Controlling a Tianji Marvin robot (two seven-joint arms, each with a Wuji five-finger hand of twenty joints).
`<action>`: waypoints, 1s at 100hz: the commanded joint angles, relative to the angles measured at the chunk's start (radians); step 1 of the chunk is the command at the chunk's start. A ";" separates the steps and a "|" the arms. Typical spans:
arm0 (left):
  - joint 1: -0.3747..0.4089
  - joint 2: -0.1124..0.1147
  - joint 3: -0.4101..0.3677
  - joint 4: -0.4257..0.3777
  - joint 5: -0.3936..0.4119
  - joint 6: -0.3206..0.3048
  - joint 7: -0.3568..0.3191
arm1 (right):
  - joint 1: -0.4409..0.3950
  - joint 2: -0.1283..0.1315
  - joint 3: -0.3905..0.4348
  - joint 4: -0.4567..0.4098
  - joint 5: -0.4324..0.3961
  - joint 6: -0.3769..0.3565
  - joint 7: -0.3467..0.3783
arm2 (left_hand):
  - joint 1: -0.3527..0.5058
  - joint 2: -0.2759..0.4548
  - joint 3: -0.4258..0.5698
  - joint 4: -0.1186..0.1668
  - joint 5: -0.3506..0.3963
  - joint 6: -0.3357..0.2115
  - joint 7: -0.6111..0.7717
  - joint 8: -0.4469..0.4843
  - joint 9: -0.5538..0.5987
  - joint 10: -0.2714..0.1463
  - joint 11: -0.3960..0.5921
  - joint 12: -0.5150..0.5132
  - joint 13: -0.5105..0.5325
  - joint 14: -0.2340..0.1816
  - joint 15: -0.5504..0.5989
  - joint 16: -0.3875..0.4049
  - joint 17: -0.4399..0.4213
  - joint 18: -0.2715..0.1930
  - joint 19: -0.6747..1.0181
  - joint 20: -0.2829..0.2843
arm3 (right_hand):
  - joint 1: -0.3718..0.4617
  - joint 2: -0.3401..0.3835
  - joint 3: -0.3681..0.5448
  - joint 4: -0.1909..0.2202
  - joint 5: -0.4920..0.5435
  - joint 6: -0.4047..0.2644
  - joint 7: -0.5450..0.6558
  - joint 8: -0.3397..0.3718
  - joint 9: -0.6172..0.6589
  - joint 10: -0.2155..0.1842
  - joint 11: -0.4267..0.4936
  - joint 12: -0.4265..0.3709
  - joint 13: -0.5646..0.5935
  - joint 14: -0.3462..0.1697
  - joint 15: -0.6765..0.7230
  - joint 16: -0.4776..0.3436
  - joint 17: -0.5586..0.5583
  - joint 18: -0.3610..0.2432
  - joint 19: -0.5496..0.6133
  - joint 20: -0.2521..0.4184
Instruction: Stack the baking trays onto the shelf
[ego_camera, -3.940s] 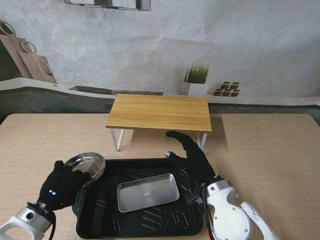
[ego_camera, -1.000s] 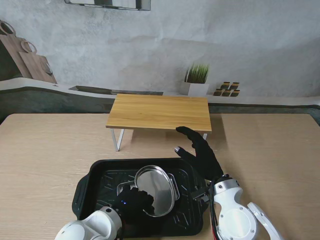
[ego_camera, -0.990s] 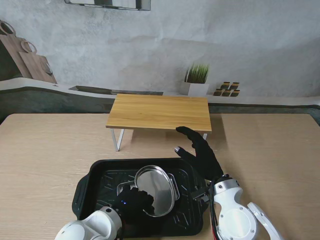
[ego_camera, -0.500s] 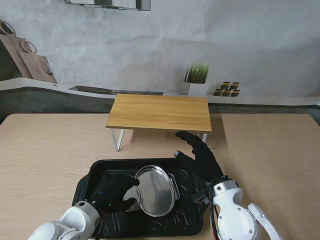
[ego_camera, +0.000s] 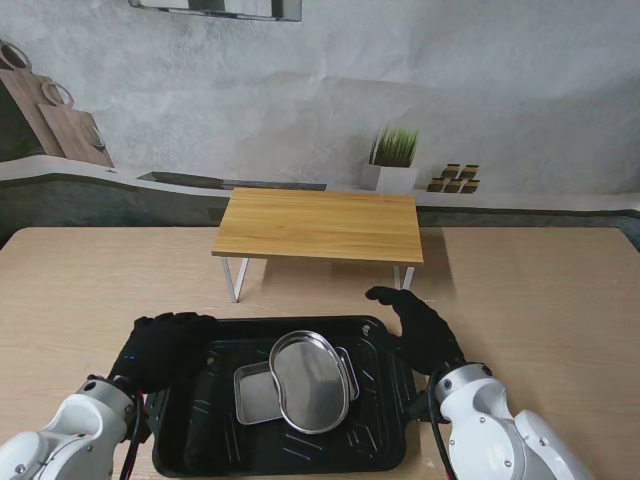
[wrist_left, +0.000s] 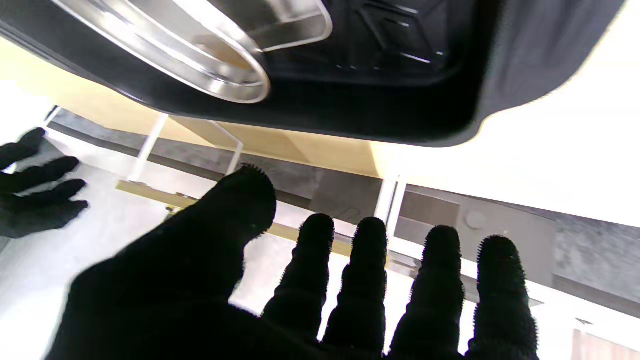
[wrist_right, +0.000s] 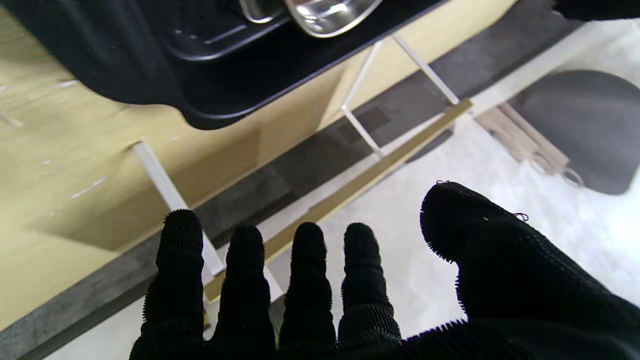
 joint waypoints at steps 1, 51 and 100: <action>0.005 0.001 -0.019 0.018 -0.001 0.004 -0.008 | -0.018 0.003 0.007 -0.003 0.001 0.020 0.007 | -0.048 0.006 -0.005 0.017 -0.051 0.030 -0.005 -0.005 -0.033 -0.006 -0.006 -0.006 -0.019 0.013 -0.019 -0.007 -0.003 0.015 -0.032 0.025 | -0.014 0.017 -0.018 0.036 -0.012 0.007 -0.004 0.015 -0.029 -0.018 0.000 -0.003 0.005 -0.005 0.013 0.010 -0.003 -0.013 0.034 -0.016; -0.024 -0.015 -0.067 0.125 -0.081 0.065 0.058 | -0.064 0.012 0.084 0.025 -0.053 0.086 0.057 | -0.108 -0.018 0.010 -0.007 -0.038 0.107 0.024 0.010 0.005 0.016 0.031 0.014 0.016 0.027 0.004 0.016 0.014 0.021 -0.023 0.053 | -0.024 0.015 -0.029 0.039 -0.027 0.004 -0.012 0.025 -0.030 -0.016 -0.034 -0.017 0.008 0.000 0.018 0.012 0.012 -0.015 0.089 -0.029; -0.023 -0.021 -0.057 0.174 -0.146 0.141 0.066 | -0.065 0.009 0.092 0.076 0.006 0.118 0.061 | -0.158 -0.097 0.054 -0.045 -0.086 0.161 -0.001 0.003 -0.009 0.043 0.030 0.009 0.018 0.029 0.015 0.004 0.027 0.015 -0.017 0.054 | -0.064 -0.007 -0.107 0.020 -0.086 0.090 -0.042 0.056 -0.031 0.053 -0.015 -0.006 0.069 0.087 0.080 0.041 0.097 -0.001 0.270 -0.019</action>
